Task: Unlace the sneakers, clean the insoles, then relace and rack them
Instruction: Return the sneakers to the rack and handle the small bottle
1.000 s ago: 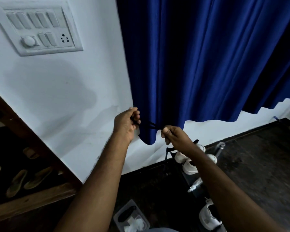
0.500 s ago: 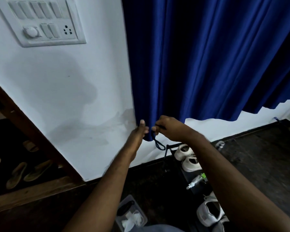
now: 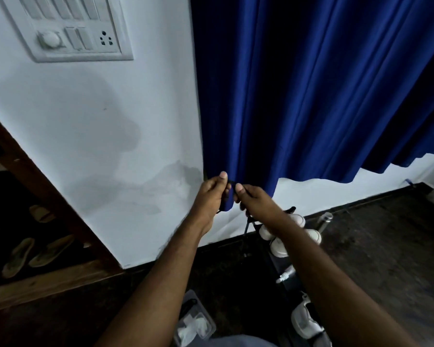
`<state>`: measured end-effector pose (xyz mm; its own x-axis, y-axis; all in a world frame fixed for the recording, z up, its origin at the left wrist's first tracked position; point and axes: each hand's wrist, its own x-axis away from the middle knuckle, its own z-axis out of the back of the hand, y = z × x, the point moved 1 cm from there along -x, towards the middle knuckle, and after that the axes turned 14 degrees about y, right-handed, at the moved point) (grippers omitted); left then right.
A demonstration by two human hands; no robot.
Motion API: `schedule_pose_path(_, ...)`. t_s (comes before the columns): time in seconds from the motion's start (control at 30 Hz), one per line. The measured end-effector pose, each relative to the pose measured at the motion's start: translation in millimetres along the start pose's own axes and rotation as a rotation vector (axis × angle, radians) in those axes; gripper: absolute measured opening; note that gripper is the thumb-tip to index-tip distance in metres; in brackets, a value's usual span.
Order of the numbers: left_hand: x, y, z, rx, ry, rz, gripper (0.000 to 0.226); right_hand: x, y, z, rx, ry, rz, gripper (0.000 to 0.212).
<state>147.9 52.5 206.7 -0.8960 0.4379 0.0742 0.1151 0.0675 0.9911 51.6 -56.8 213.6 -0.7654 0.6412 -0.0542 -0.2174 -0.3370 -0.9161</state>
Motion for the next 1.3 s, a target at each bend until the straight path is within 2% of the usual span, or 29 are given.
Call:
schedule_pose_path(0.07, 0, 5, -4, 0.036, 0.019, 0.033, 0.042, 8, 11, -20, -0.069, 0.041, -0.054, 0.031)
schedule_pose_path(0.17, -3, 7, -1, 0.062, 0.100, 0.126, 0.039, 10, 21, -40, -0.049, 0.078, 0.014, 0.038)
schedule_pose_path(0.3, -12, 11, 18, 0.200, 0.197, 0.161, 0.033, 8, 15, -37, -0.021, 0.340, 0.131, 0.055)
schedule_pose_path(0.37, -11, 14, 30, 0.192, 0.209, 0.175, 0.031, 5, 7, -37, -0.001, 0.309, 0.169, 0.073)
schedule_pose_path(0.47, -8, 14, 45, 0.126, 0.134, 0.178, 0.032, 1, -5, -62, 0.149, 0.180, 0.304, 0.099)
schedule_pose_path(0.5, -6, 15, 49, 0.121, 0.124, 0.167, 0.031, -1, -6, -75, 0.214, 0.166, 0.351, 0.099)
schedule_pose_path(0.57, -4, 18, 61, 0.100, 0.132, 0.147, 0.029, -2, -8, -99, 0.265, 0.151, 0.370, 0.084)
schedule_pose_path(0.7, -7, 19, 98, 0.125, 0.143, 0.159, 0.031, 3, -16, -136, 0.083, 0.057, 0.306, 0.040)
schedule_pose_path(0.8, -13, 17, 131, 0.137, 0.151, 0.204, 0.028, 13, -23, -163, -0.018, -0.082, 0.164, 0.028)
schedule_pose_path(0.9, -17, 9, 158, 0.278, 0.148, 0.301, 0.030, 23, -29, -180, -0.194, -0.119, 0.021, 0.017)
schedule_pose_path(1.0, -21, -11, 177, 0.470, 0.182, 0.390, 0.024, 25, -27, -190, -0.259, -0.127, -0.063, 0.018)
schedule_pose_path(1.13, -24, -54, 194, 0.507, 0.276, 0.425, 0.006, 19, -10, -203, -0.291, -0.217, -0.213, 0.019)
schedule_pose_path(1.2, -26, -77, 201, 0.516, 0.354, 0.437, 0.002, 13, 3, -209, -0.248, -0.266, -0.220, 0.020)
schedule_pose_path(1.23, -27, -90, 204, 0.520, 0.405, 0.454, 0.004, 9, 13, -215, -0.220, -0.284, -0.224, 0.021)
schedule_pose_path(1.3, -29, -115, 208, 0.526, 0.524, 0.499, 0.027, 0, 34, -228, -0.193, -0.291, -0.241, 0.026)
